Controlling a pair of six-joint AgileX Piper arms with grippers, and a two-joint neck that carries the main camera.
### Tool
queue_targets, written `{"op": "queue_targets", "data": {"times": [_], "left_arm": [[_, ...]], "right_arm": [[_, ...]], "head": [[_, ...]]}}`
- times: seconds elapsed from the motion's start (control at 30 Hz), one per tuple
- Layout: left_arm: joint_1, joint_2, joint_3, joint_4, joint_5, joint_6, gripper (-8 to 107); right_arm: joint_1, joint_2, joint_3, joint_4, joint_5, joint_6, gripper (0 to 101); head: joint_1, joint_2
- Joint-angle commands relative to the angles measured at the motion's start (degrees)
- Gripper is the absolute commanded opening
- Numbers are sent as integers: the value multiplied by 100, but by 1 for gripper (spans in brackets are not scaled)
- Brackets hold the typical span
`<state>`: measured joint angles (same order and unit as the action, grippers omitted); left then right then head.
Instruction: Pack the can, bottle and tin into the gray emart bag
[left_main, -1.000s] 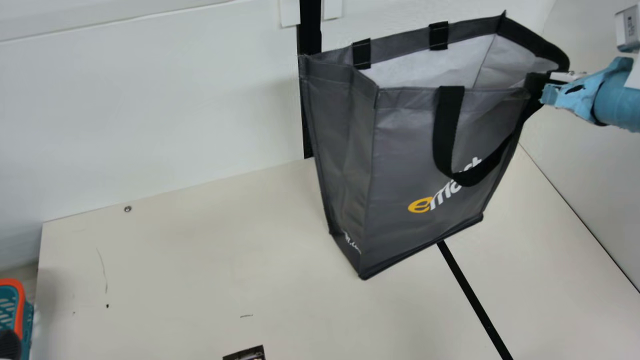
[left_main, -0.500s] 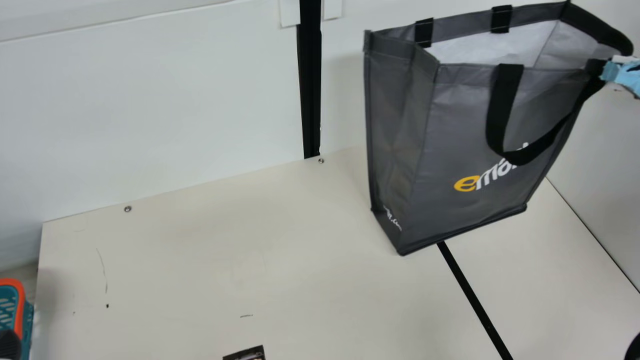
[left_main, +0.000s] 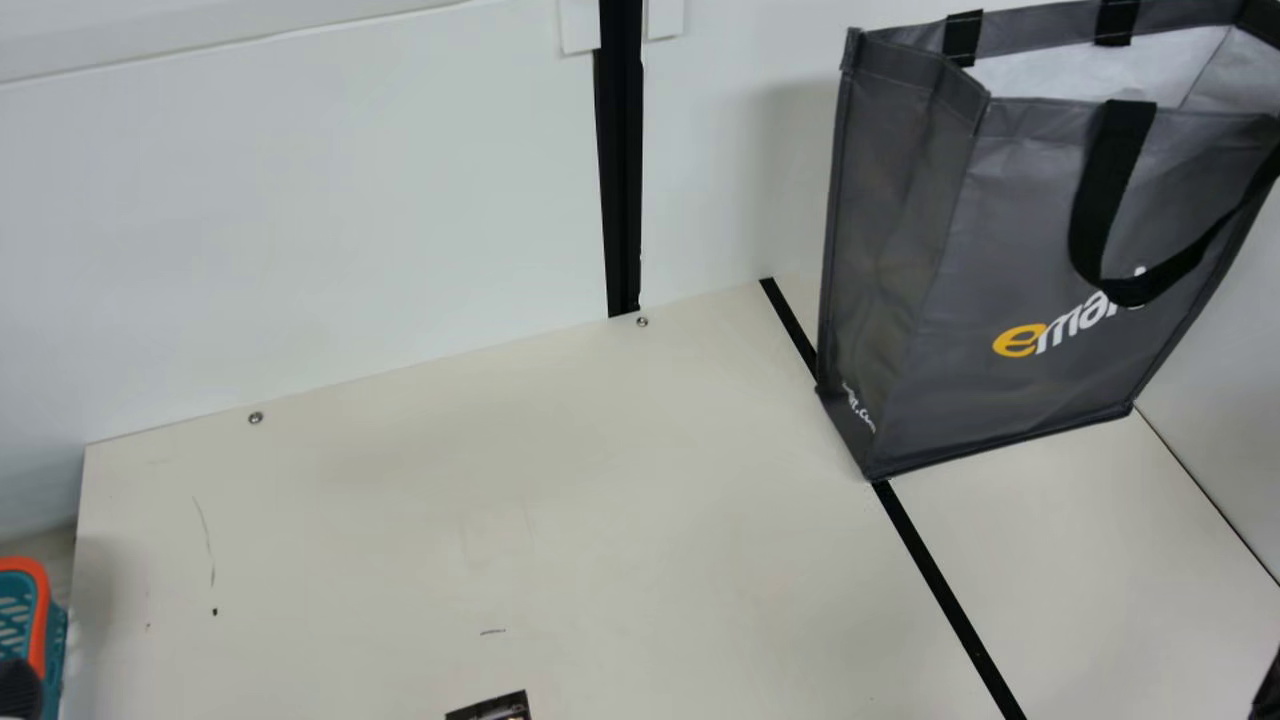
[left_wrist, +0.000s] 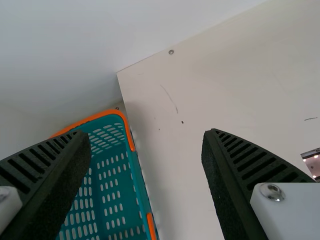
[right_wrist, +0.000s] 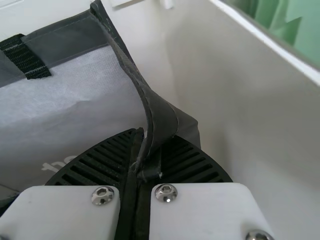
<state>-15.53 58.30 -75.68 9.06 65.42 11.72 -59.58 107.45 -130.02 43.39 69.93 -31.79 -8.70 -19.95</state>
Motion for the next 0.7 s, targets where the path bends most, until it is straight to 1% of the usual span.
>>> {"op": "queue_targets", "data": {"times": [0.0, 0.17, 0.67], "left_arm": [[0, 0, 0, 0, 0, 0, 90], [0, 0, 0, 0, 0, 0, 90], [0, 0, 0, 0, 0, 0, 90]], "right_arm": [[-22, 58, -103, 7, -3, 26, 13], [-65, 154, -255, 38, -3, 64, 30], [-102, 109, -444, 358, -3, -55, 80]], "head": [[-130, -5], [-130, -5], [-130, -5]]}}
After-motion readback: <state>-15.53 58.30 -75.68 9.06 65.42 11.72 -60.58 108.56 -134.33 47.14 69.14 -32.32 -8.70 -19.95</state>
